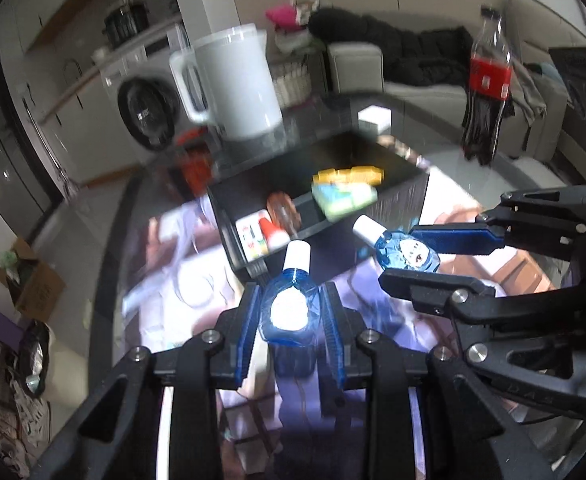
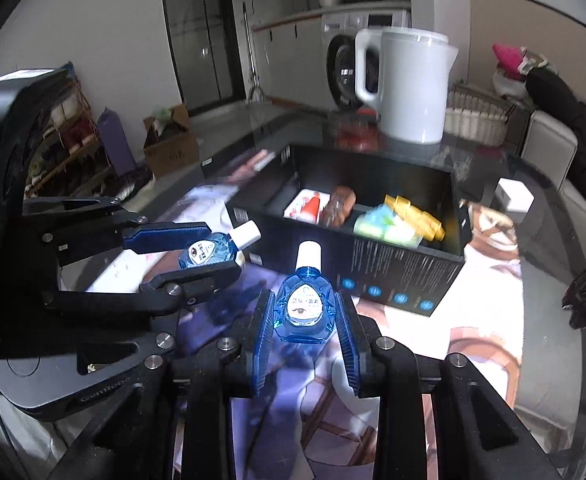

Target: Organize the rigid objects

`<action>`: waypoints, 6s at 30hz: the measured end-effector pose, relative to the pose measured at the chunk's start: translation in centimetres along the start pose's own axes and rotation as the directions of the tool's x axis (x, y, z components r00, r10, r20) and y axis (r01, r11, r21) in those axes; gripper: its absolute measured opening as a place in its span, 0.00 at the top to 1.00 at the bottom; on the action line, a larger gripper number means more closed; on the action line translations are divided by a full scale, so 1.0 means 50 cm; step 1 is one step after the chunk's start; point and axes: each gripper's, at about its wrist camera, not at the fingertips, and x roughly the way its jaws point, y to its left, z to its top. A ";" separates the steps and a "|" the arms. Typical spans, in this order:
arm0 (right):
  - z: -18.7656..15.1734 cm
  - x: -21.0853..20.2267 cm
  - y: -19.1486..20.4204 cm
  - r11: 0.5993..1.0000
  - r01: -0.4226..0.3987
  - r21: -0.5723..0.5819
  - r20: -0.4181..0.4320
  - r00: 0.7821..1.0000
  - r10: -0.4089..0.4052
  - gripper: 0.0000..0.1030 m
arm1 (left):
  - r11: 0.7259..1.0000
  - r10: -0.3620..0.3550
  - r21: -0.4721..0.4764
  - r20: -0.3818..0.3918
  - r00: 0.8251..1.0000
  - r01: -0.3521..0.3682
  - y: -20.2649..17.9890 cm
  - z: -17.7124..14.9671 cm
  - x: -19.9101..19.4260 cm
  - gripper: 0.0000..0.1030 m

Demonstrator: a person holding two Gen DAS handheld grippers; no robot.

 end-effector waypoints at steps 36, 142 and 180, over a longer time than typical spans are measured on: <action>0.098 -0.188 0.041 0.990 0.141 -0.001 0.479 0.869 -0.123 0.71 | 0.973 0.166 -0.218 0.423 0.891 -0.078 0.091 0.105 -0.132 0.72; -0.014 -0.198 -0.027 0.966 0.192 0.175 0.488 0.835 -0.254 0.15 | 0.949 0.185 -0.311 0.428 0.884 -0.049 0.060 -0.010 -0.142 0.00; -0.044 -0.161 -0.043 0.965 0.195 0.176 0.414 0.874 -0.252 0.12 | 0.948 0.170 -0.315 0.367 0.914 -0.050 0.050 -0.039 -0.101 0.00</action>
